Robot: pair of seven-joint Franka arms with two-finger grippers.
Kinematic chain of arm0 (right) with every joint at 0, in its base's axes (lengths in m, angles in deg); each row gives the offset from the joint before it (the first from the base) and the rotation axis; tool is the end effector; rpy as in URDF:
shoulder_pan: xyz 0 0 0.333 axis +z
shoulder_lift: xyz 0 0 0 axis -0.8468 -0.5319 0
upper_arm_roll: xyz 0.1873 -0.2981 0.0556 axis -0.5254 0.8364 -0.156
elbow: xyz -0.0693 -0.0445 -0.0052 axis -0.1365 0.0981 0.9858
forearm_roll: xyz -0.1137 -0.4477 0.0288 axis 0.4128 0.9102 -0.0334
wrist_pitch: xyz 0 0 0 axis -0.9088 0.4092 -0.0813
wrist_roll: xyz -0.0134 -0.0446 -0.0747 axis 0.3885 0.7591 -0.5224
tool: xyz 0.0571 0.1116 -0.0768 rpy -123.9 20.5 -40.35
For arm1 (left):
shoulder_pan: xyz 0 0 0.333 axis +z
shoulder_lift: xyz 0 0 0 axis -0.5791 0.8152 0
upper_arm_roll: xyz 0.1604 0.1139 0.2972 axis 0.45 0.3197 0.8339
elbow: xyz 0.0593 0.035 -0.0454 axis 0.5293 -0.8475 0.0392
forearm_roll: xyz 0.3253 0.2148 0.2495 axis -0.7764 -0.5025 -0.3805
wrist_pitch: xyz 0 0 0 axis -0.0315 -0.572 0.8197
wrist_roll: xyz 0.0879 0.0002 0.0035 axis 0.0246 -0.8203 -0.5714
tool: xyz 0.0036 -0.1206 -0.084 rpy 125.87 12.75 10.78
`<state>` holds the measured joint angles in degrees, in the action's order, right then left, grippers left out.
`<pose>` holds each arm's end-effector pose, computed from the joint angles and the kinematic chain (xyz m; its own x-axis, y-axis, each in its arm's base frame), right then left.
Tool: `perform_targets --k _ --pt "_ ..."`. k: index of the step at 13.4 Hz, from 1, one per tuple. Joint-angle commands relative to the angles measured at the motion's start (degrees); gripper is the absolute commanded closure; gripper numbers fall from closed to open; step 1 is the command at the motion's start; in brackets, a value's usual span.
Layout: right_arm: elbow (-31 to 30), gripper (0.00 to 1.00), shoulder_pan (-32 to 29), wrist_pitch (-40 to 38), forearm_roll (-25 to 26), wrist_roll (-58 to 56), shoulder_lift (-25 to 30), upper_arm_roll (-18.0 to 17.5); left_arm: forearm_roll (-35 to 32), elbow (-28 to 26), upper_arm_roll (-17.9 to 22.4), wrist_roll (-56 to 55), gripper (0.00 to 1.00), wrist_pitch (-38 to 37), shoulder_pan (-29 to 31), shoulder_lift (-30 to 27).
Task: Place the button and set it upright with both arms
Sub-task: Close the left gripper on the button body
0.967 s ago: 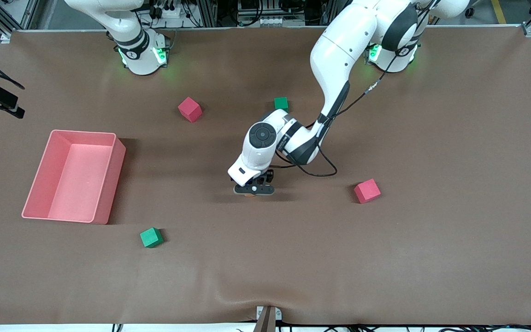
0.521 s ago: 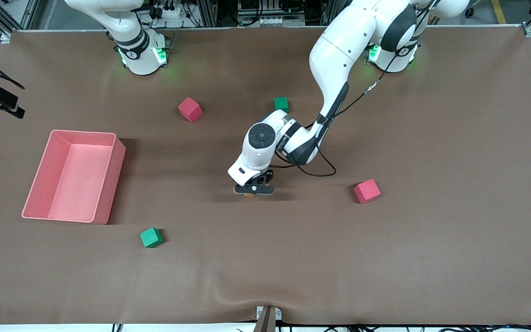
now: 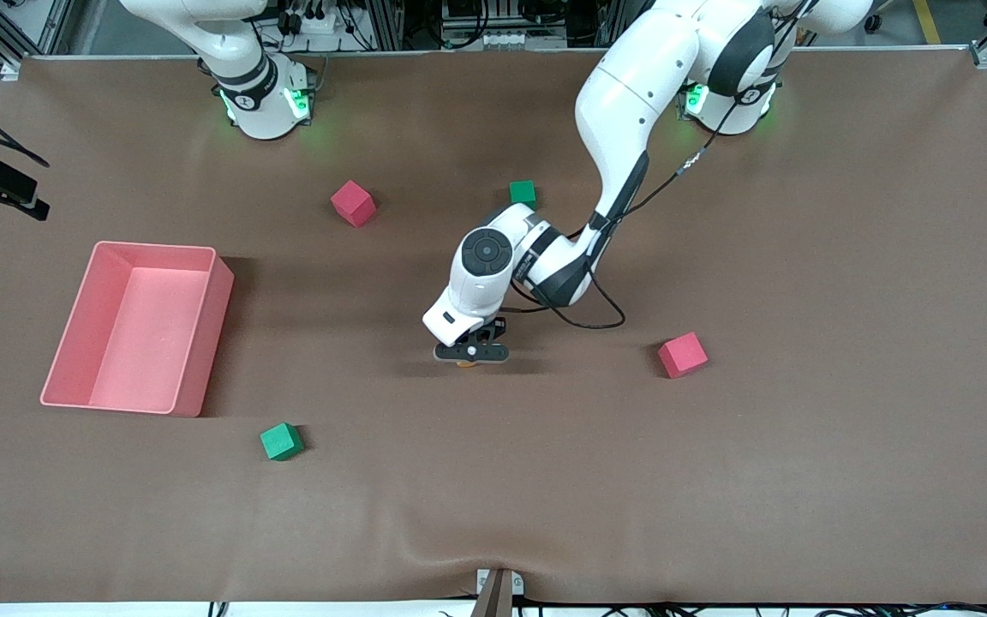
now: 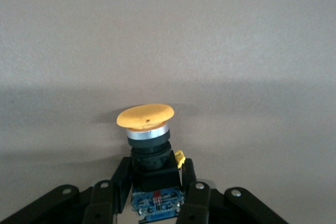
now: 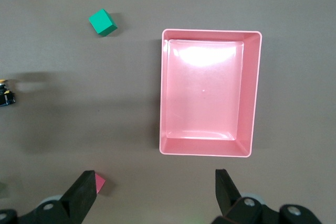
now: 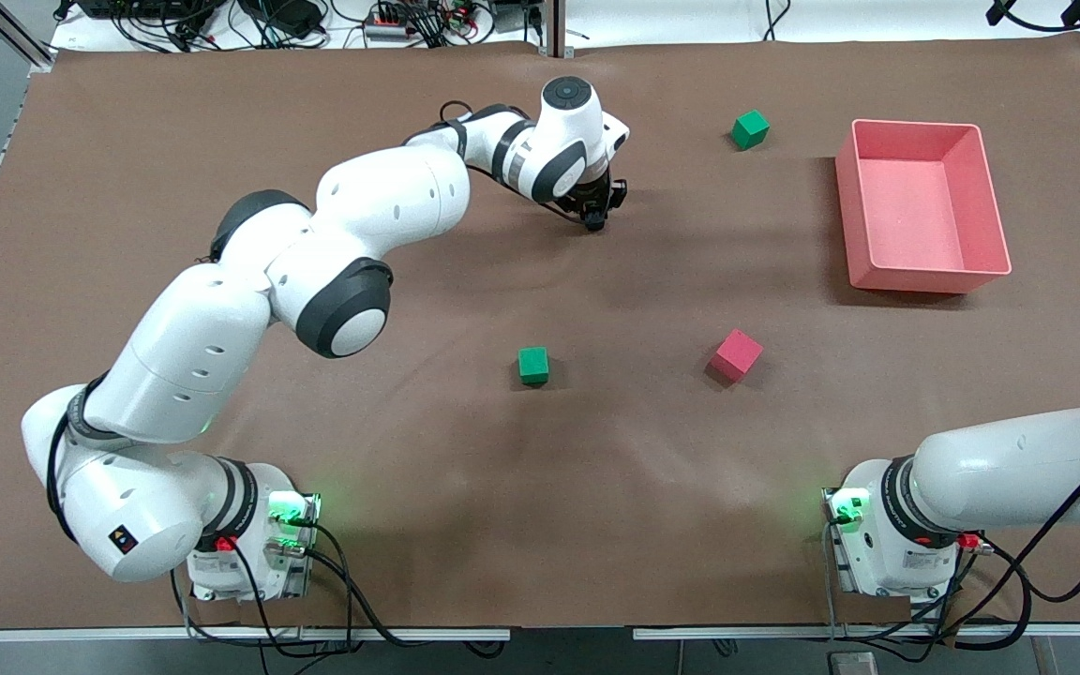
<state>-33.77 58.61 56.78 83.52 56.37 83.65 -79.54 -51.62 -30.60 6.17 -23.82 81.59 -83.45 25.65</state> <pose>0.5996 -0.0610 0.6436 0.9991 -0.0359 -0.0211 -0.0366 -0.9987 -0.0358 0.6035 -0.6470 0.1303 0.9977 0.0120 0.0667 -0.0003 -0.9834 0.1814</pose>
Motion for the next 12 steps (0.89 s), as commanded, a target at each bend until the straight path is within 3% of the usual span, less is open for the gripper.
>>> perform_targets --k 1,4,7,12 --pt "-0.5 0.00 -0.7 0.0 -0.5 -0.2 0.4 -0.3 -1.7 -0.6 1.5 0.5 0.84 -2.2 -0.5 -3.8" --pt "-0.4 0.00 -0.8 -0.1 -0.5 -0.2 0.5 -0.3 -4.7 -1.9 2.0 -0.9 0.83 -2.6 -0.2 -6.1" --pt "-0.4 0.00 -0.5 -0.2 -0.5 -0.1 0.6 -0.4 -12.5 -2.5 2.5 -10.7 0.88 -2.5 -0.3 -7.6" --pt "-0.1 0.00 -0.8 -0.3 -0.5 -0.1 1.2 -0.3 -25.1 -10.0 2.4 -19.4 0.87 -0.4 -0.2 -13.5"
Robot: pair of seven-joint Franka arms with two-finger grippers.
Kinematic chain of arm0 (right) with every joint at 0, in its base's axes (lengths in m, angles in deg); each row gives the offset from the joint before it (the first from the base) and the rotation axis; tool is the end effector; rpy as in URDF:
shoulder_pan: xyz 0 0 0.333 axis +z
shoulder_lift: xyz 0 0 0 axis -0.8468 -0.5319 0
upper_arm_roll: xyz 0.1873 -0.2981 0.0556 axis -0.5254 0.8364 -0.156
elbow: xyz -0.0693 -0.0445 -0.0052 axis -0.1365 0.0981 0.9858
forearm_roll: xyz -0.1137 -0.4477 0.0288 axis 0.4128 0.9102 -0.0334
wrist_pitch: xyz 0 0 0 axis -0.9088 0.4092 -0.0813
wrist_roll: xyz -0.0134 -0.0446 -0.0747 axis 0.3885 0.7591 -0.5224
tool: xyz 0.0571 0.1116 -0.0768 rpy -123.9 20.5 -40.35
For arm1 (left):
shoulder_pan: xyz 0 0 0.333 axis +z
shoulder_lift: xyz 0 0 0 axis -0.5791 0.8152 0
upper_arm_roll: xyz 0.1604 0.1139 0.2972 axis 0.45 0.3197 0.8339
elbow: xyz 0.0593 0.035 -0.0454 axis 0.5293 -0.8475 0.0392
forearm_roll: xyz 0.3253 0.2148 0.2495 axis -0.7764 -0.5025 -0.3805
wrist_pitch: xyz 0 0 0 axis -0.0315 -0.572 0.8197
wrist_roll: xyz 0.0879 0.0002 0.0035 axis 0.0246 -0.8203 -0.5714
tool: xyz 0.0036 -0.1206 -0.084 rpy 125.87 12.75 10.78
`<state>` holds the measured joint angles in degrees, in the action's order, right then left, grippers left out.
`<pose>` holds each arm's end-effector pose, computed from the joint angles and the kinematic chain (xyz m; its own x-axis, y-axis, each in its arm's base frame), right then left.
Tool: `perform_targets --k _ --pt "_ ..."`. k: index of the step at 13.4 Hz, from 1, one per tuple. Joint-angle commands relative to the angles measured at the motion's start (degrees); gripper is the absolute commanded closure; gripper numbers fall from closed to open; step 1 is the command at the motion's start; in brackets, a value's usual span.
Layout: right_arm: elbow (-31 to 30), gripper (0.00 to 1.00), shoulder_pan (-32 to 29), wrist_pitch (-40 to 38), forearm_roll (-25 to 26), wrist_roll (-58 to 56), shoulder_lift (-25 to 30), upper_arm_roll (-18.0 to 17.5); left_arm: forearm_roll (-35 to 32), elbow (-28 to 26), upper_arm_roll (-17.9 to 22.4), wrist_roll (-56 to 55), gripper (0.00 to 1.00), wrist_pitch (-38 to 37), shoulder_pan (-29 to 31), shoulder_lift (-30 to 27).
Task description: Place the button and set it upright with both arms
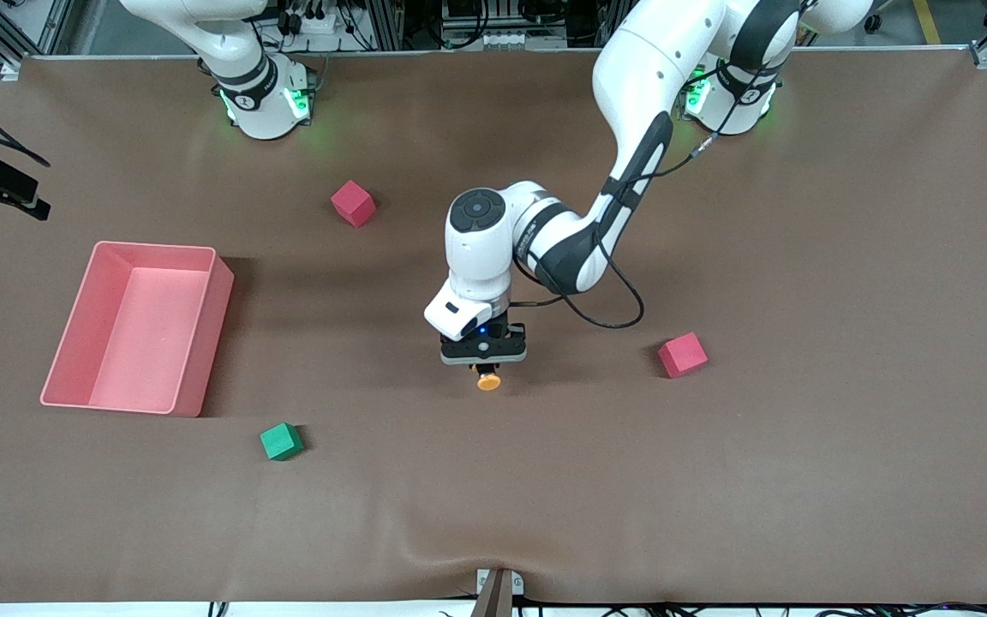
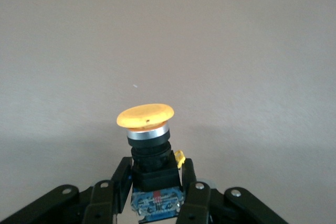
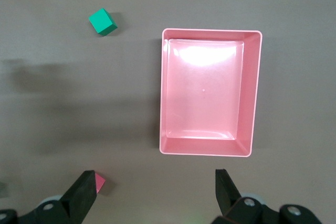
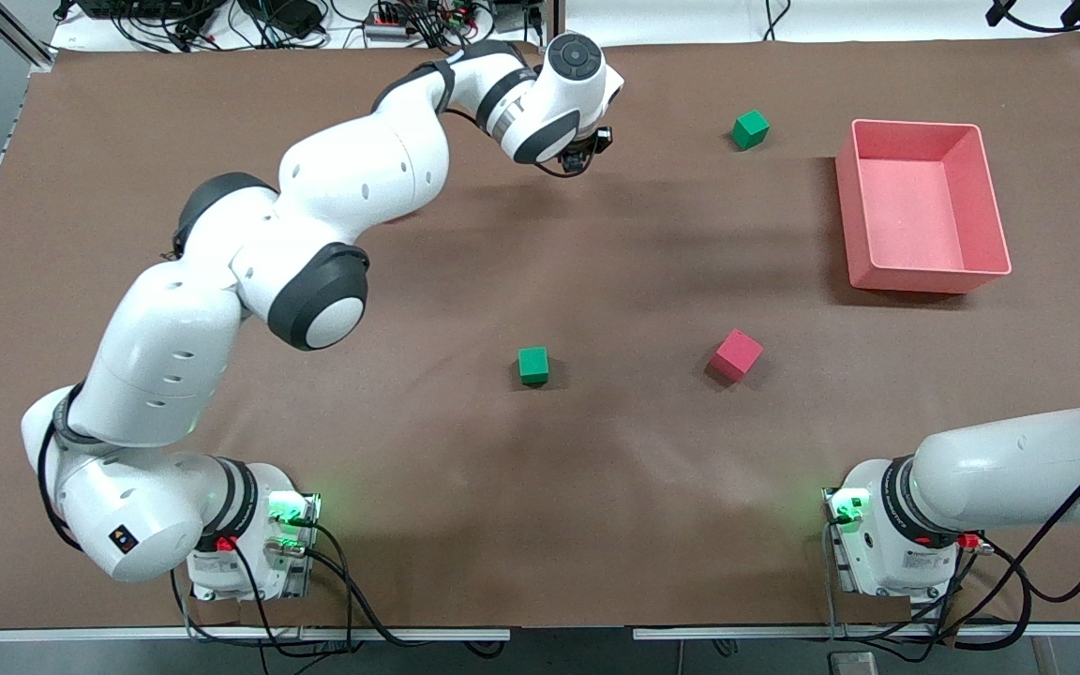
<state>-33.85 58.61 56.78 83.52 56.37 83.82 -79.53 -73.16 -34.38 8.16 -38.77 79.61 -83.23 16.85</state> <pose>0.5986 -0.0611 0.6446 0.9992 -0.0361 -0.0195 -0.0367 -0.9987 -0.0361 0.6357 -0.6163 0.2287 0.9441 0.0688 0.3225 0.0613 -0.9976 0.0336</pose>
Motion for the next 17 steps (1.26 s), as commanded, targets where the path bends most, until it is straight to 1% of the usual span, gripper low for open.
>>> perform_targets --k 1,2,4,6,9,10,11,12,15,17 --pt "0.0 0.00 -0.8 -0.3 -0.5 -0.1 1.1 -0.4 -5.4 -7.3 0.5 -7.4 0.87 3.3 -0.8 -5.1" --pt "0.1 0.00 -0.9 -0.3 -0.5 -0.1 1.1 -0.3 -8.9 -8.1 0.5 -12.0 0.88 5.0 -1.9 -5.0" --pt "0.2 0.00 -0.9 -0.3 -0.5 -0.1 1.1 -0.3 -18.2 -9.4 0.4 -25.3 0.89 8.4 -2.4 -4.7" --pt "0.2 0.00 -1.2 -0.9 -0.5 -0.1 1.1 -0.2 -27.7 -10.7 0.3 -35.5 0.89 8.5 -3.5 -4.9" --pt "0.2 0.00 -1.5 -0.8 -0.5 -0.1 0.9 -0.4 -38.9 -12.4 0.5 -47.6 0.89 7.9 -6.0 -4.0" --pt "0.1 0.00 -1.3 -0.8 -0.5 -0.1 0.9 -0.5 -44.3 -13.6 0.5 -50.6 0.90 7.0 -6.5 -3.9" --pt "0.1 0.00 -1.3 -0.8 -0.5 -0.1 0.9 -0.5 -48.5 -13.7 0.3 -52.7 0.90 6.4 -6.6 -3.9" --pt "0.2 0.00 -1.4 -0.7 -0.6 -0.1 0.9 -0.5 -50.4 -13.7 0.4 -53.7 0.90 5.1 -7.3 -3.4" --pt "0.2 0.00 -1.6 -0.7 -0.6 -0.1 0.9 -0.5 -55.3 -13.4 0.4 -55.9 0.90 -3.4 -10.1 -1.0" --pt "0.1 0.00 -1.9 -0.3 -0.6 -0.1 0.6 -0.3 -60.6 -13.4 0.4 -60.1 0.90 -5.2 -10.7 -0.4"
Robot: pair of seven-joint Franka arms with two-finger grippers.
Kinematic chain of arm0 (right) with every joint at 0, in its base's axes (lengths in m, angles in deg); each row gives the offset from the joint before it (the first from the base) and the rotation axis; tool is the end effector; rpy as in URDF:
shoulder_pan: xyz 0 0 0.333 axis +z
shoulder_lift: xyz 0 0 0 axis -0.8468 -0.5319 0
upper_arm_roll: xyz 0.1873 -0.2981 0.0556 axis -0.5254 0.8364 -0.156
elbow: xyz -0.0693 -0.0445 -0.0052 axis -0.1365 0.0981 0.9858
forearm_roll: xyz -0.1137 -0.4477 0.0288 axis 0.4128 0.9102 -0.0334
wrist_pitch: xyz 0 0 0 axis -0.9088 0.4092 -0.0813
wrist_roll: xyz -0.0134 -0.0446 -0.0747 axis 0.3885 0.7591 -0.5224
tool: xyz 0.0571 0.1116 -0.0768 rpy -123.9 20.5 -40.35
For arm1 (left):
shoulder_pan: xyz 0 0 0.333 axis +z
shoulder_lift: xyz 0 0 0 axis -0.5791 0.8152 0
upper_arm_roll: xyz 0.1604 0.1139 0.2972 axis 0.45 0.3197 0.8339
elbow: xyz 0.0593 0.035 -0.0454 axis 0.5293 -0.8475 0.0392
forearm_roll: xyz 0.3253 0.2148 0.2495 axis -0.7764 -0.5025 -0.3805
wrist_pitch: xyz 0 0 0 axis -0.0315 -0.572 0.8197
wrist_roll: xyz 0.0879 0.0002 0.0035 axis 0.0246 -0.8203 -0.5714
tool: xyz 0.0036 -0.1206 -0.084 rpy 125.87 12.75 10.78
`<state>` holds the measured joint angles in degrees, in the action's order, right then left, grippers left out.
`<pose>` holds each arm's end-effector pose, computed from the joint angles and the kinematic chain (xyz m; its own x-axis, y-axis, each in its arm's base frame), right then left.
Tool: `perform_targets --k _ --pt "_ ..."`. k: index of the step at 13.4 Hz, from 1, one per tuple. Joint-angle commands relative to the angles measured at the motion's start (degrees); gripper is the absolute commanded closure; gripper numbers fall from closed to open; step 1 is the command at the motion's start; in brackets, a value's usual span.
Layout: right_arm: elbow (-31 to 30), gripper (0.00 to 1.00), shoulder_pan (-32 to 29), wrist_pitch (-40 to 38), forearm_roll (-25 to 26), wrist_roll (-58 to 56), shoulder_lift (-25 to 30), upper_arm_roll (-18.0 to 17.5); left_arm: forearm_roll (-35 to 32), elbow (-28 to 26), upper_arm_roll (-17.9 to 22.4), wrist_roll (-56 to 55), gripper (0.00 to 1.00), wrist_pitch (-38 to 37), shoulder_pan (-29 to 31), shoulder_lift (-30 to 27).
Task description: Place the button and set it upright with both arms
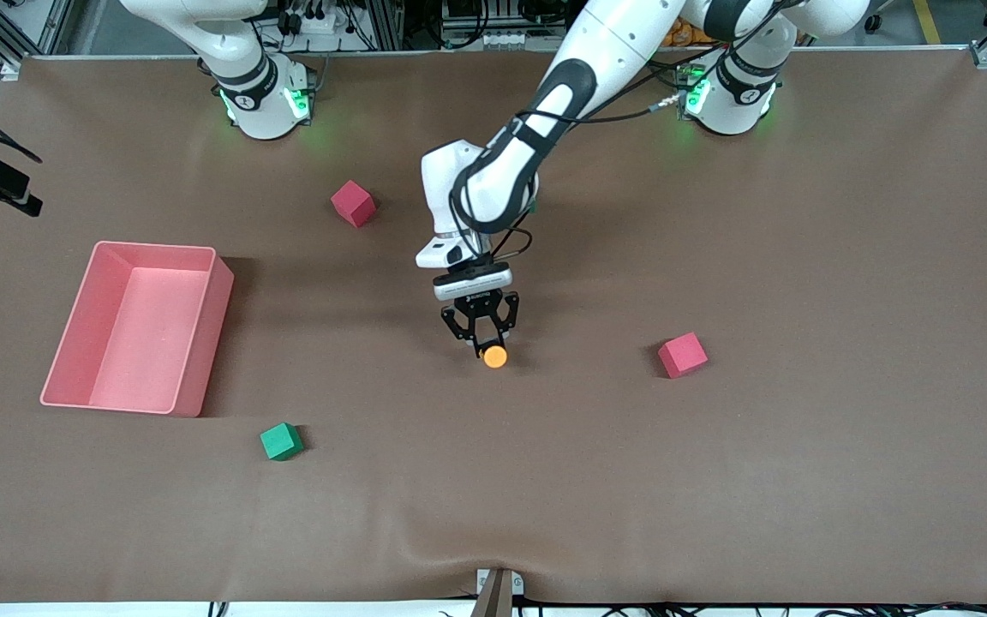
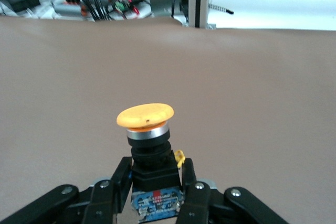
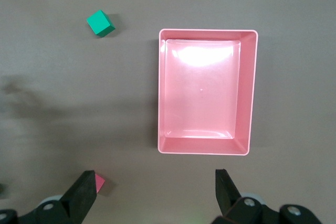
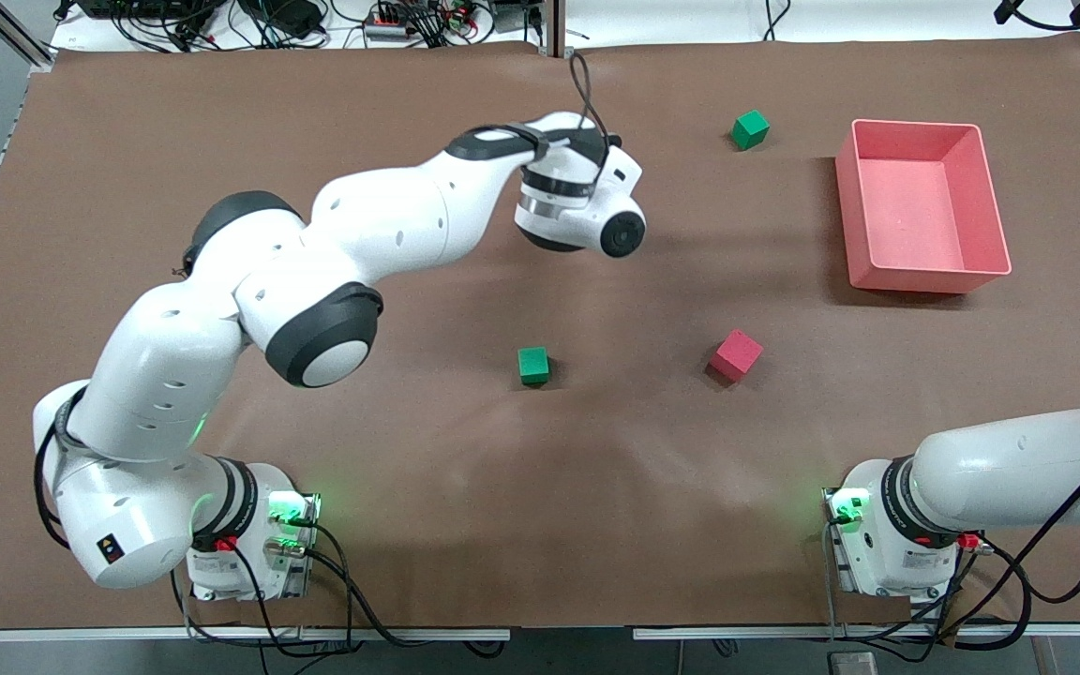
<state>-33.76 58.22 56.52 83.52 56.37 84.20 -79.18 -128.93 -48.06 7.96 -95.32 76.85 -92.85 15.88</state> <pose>0.5951 -0.0689 0.6490 0.9987 -0.0488 -0.0159 -0.0493 -0.9981 -0.0369 0.5274 -0.6393 0.1429 0.5871 0.0783 0.8057 0.2052 -0.9772 -0.0546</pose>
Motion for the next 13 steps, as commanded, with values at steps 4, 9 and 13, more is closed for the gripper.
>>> perform_targets --k 4,9,13 --pt "-0.5 0.00 0.0 -0.3 -0.6 -0.1 -0.1 -0.9 -9.7 0.5 0.8 -8.4 0.90 -6.1 -2.6 1.9" --pt "-1.1 0.00 1.3 0.1 -0.5 0.0 -0.1 -0.9 -14.0 0.8 0.6 -14.4 0.90 -8.8 -4.4 5.7" --pt "-0.8 0.00 1.3 0.1 -0.5 0.0 0.1 -0.9 -14.4 1.7 0.7 -17.0 0.90 -9.4 -5.6 8.5"
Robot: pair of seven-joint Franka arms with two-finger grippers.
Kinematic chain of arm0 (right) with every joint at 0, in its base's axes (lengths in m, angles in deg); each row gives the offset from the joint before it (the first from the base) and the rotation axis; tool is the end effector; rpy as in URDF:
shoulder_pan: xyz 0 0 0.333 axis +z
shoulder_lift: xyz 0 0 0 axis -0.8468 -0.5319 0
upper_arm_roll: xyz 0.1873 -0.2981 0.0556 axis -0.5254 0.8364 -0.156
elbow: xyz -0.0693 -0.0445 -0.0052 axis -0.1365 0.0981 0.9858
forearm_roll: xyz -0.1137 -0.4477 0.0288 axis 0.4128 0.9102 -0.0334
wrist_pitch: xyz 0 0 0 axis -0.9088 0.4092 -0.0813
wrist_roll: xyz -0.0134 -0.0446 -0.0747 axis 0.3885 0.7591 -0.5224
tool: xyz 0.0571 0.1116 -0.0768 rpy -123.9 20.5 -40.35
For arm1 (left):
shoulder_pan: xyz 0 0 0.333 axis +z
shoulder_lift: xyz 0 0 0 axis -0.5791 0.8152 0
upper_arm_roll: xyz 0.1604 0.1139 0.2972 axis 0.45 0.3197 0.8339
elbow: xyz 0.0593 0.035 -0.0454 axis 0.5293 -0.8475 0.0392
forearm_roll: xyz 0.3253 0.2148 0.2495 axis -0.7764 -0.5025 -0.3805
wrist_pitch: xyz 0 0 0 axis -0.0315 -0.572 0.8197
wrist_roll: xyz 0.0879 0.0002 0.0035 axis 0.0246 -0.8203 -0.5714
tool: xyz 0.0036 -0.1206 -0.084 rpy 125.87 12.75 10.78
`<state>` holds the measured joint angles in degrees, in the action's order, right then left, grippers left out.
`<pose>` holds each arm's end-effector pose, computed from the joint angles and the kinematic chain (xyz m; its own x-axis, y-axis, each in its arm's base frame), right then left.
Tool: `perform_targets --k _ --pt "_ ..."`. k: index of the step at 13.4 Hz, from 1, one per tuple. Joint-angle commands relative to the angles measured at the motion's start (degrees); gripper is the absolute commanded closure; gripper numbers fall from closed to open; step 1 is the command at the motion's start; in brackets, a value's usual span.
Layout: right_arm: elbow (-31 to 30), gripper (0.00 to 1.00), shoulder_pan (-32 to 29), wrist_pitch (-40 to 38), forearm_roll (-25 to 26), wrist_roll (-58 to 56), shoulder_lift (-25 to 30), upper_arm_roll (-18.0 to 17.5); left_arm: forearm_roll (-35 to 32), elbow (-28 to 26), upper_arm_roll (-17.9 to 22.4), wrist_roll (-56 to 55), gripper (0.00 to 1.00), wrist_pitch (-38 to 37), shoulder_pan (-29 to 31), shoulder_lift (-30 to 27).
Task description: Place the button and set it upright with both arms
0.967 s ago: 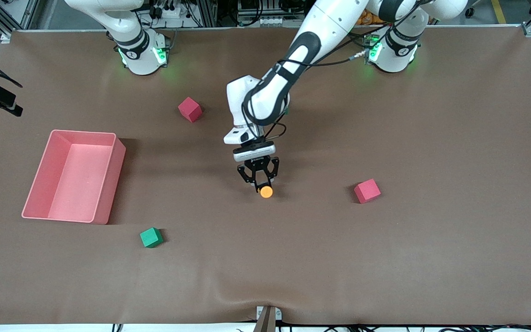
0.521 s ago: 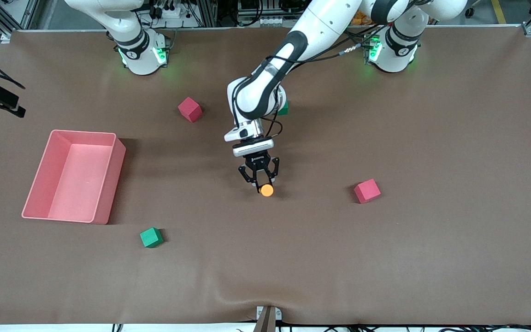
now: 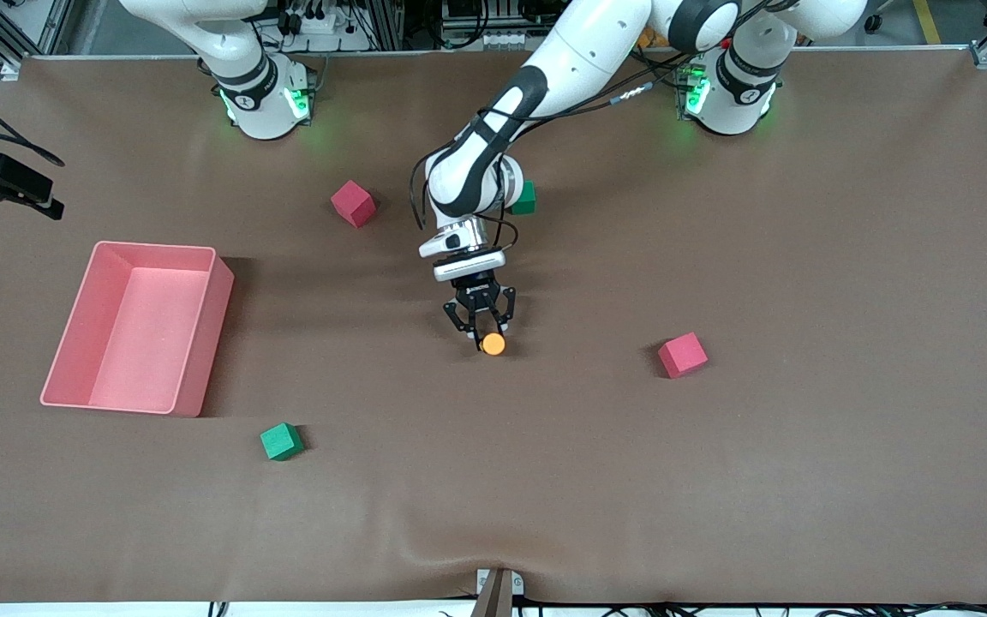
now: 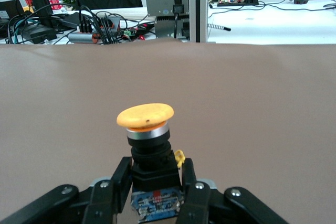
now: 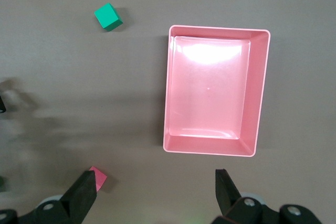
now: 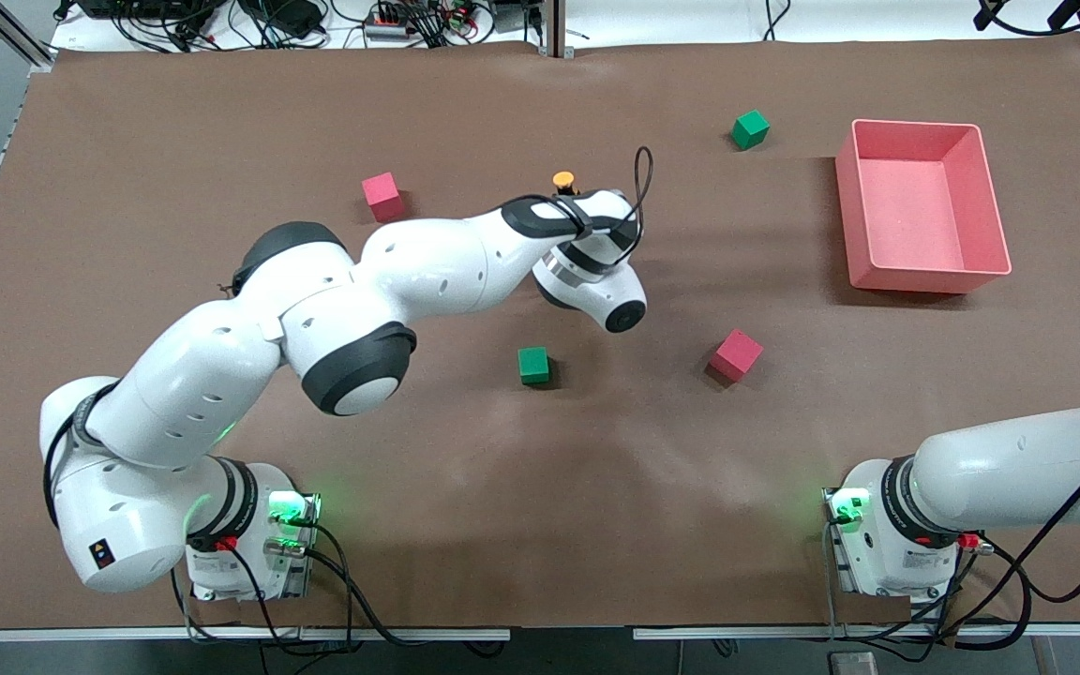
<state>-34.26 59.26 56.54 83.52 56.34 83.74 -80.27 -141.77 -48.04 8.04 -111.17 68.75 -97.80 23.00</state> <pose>0.5993 -0.0463 0.6397 0.9994 -0.0111 -0.0322 -0.0123 -0.9993 -0.0362 0.4787 -0.6439 0.0577 0.4219 0.0368 0.9059 0.2121 -0.9755 -0.0591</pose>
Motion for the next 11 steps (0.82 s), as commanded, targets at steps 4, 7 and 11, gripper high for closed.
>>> perform_targets --k 4,7,11 --pt "-0.4 0.00 0.3 0.1 -0.5 0.0 0.5 0.2 -2.0 2.2 0.7 -1.7 0.91 -2.4 -0.8 2.6" --pt "-0.5 0.00 0.3 0.1 -0.5 -0.1 0.5 0.2 -3.1 2.2 0.7 -1.7 0.91 -6.1 -1.7 2.8" --pt "-0.6 0.00 0.3 0.1 -0.5 0.0 0.5 0.2 -3.6 3.1 0.7 -3.7 0.91 -6.9 -2.5 3.7"
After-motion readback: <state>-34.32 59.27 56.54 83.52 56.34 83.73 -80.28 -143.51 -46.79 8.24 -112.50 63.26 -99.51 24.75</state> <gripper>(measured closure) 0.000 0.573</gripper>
